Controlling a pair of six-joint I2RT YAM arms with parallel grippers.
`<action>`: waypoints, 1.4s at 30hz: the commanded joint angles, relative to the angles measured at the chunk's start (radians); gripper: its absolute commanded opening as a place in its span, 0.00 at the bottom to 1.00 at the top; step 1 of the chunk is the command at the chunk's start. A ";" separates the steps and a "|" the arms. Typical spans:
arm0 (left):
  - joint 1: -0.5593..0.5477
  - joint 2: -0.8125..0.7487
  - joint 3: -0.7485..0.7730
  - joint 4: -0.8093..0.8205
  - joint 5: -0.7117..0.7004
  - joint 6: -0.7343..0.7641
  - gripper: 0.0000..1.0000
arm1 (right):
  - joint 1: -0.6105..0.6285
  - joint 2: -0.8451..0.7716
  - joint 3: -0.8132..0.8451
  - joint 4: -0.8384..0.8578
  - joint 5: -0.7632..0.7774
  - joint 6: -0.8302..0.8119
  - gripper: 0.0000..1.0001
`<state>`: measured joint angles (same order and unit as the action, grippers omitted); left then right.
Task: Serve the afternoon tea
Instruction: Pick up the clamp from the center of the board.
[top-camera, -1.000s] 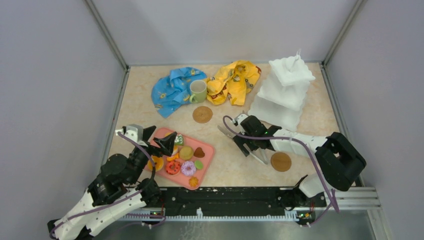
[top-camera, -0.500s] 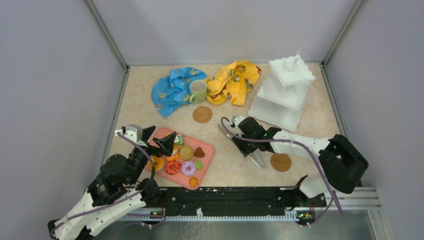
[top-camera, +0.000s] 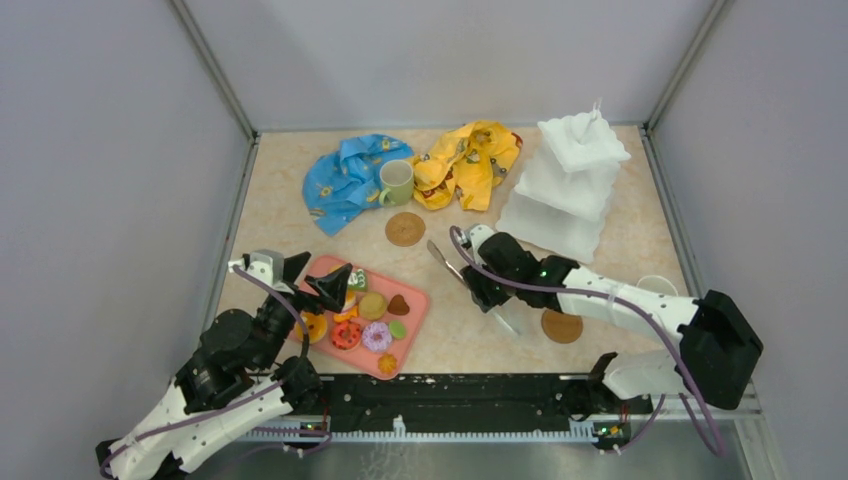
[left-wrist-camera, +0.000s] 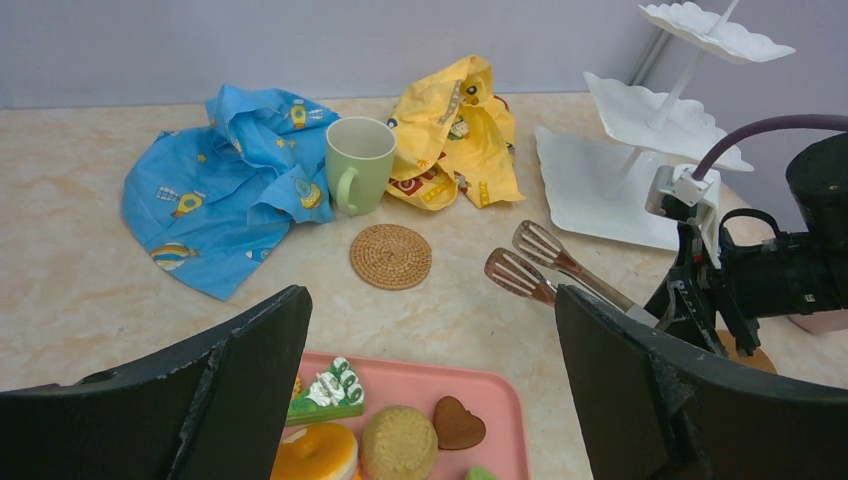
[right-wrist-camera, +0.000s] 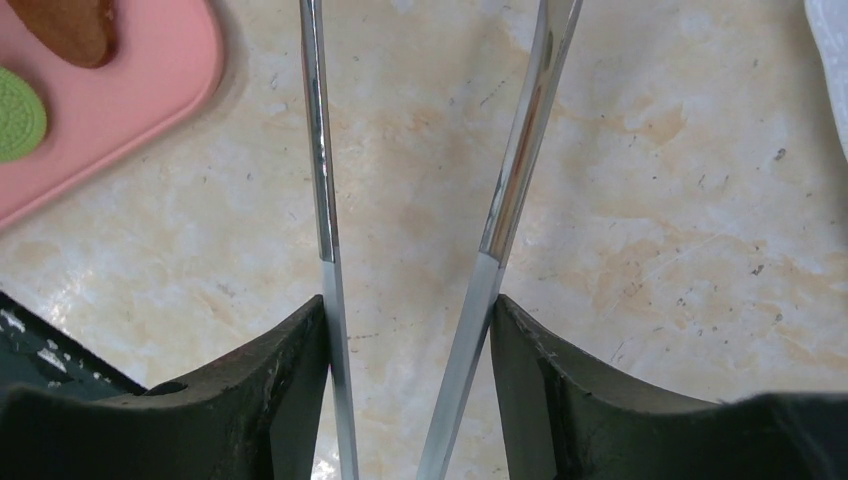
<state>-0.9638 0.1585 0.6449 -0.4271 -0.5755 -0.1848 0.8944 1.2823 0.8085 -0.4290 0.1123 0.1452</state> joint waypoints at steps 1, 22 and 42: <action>-0.001 -0.007 0.000 0.022 -0.010 -0.010 0.99 | 0.009 -0.015 0.008 0.060 0.095 0.100 0.52; -0.001 -0.011 0.001 0.018 -0.021 -0.012 0.99 | 0.046 0.154 -0.066 0.209 0.091 0.174 0.39; -0.001 -0.013 0.001 0.018 -0.024 -0.012 0.99 | 0.066 0.110 -0.163 0.180 0.118 0.257 0.84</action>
<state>-0.9638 0.1566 0.6449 -0.4286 -0.5930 -0.1886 0.9360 1.4227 0.6598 -0.2127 0.1913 0.3679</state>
